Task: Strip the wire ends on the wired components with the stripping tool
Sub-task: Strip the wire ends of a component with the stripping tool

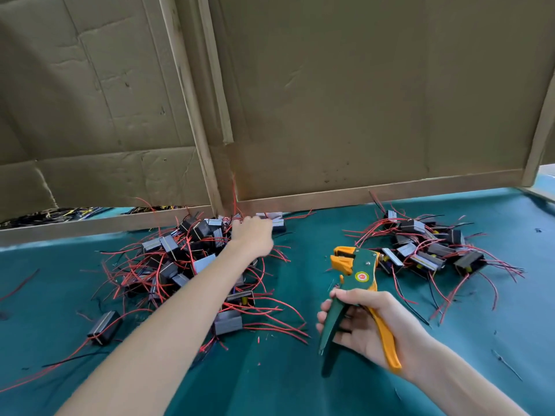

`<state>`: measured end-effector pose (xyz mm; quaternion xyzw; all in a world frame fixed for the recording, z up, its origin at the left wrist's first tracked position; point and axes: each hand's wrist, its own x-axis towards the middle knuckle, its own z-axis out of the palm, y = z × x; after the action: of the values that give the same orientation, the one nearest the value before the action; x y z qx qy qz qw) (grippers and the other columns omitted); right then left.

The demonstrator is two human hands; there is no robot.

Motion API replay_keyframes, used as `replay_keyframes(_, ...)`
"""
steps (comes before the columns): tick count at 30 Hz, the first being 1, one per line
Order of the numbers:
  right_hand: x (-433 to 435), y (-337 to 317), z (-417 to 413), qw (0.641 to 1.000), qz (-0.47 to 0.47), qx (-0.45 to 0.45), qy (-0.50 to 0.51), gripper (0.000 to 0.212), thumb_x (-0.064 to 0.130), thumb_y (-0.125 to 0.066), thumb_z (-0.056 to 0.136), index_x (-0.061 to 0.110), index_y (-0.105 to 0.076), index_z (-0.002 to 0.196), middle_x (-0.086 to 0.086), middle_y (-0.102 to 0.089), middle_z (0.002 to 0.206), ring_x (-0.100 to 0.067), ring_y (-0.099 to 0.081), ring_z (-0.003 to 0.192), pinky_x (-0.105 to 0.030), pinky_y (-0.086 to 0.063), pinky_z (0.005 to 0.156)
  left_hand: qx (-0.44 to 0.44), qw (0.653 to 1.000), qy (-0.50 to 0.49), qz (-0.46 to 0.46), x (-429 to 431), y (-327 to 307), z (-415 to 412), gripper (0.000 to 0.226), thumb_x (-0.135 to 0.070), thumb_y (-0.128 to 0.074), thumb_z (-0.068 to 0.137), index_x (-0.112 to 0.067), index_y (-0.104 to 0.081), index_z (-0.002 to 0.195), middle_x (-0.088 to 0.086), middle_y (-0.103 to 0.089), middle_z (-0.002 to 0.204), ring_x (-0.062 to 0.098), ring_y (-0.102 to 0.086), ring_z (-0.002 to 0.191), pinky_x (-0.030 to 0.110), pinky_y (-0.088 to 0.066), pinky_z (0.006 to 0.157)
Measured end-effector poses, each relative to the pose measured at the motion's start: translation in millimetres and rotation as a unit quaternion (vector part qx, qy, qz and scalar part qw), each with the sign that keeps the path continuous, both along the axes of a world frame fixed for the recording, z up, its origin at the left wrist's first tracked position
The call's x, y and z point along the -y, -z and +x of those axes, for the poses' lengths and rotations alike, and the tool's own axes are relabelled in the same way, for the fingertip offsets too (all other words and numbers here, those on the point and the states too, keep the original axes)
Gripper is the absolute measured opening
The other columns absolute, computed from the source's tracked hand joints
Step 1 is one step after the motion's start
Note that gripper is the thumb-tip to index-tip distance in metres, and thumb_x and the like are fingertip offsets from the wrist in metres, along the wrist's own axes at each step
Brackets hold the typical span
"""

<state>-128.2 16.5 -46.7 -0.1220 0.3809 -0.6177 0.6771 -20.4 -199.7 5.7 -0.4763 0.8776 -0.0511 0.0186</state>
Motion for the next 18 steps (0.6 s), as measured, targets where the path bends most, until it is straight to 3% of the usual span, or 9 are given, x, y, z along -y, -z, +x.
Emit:
replay_keyframes(2,0,0,0,1.0,0.001,0.0,0.0,0.011,0.002,-0.074,0.057,-0.002,-0.072,0.067,-0.023,-0.065,0.075,-0.038,-0.068,0.066,-0.046,-0.058,0.064,0.034,0.999,-0.013,0.006,11,7,11,0.03,-0.019,-0.044,0.096,-0.016,-0.056,0.124,0.009,-0.055,0.13,0.029,-0.045,0.124,0.043,-0.031,0.102)
replay_keyframes(7,-1,-3,1,1.0,0.003,-0.002,-0.002,0.022,0.001,-0.079,0.046,-0.003,-0.071,0.066,-0.024,-0.065,0.073,-0.038,-0.068,0.063,-0.046,-0.058,0.061,0.004,0.999,-0.028,-0.029,20,12,12,0.023,-0.026,-0.051,0.094,-0.016,-0.061,0.111,0.007,-0.057,0.121,0.027,-0.049,0.117,0.042,-0.034,0.103)
replay_keyframes(10,-4,-5,1,1.0,-0.005,-0.008,-0.012,0.013,-0.003,-0.074,0.056,-0.003,-0.07,0.069,-0.024,-0.064,0.074,-0.037,-0.068,0.065,-0.046,-0.058,0.062,-0.017,0.997,-0.06,-0.042,20,10,6,0.026,-0.025,-0.06,0.088,-0.013,-0.058,0.111,0.007,-0.056,0.118,0.028,-0.055,0.111,0.037,-0.041,0.091)
replay_keyframes(13,-5,-6,2,1.0,-0.004,-0.009,-0.013,0.013,-0.004,-0.07,0.061,-0.004,-0.066,0.074,-0.024,-0.063,0.075,-0.037,-0.067,0.065,-0.046,-0.059,0.061,0.007,0.995,-0.079,-0.061,17,4,0,0.01,-0.019,-0.061,0.085,-0.018,-0.057,0.094,0.003,-0.063,0.108,0.025,-0.059,0.106,0.035,-0.038,0.09)
replay_keyframes(16,-7,-9,4,1.0,-0.002,-0.009,-0.005,0.011,0.001,-0.068,0.063,-0.004,-0.067,0.072,-0.024,-0.064,0.074,-0.037,-0.067,0.064,-0.047,-0.059,0.061,0.011,0.995,-0.067,-0.068,15,6,-7,0.023,-0.011,-0.059,0.084,-0.014,-0.06,0.107,0.006,-0.063,0.111,0.028,-0.059,0.108,0.035,-0.039,0.081)
replay_keyframes(18,-7,-9,4,1.0,0.0,-0.014,-0.003,0.011,0.001,-0.068,0.062,-0.004,-0.066,0.072,-0.024,-0.064,0.074,-0.037,-0.067,0.064,-0.047,-0.058,0.06,0.037,0.994,-0.077,-0.073,15,8,-9,0.03,-0.013,-0.059,0.084,-0.014,-0.059,0.114,0.005,-0.061,0.115,0.028,-0.058,0.112,0.036,-0.041,0.088)
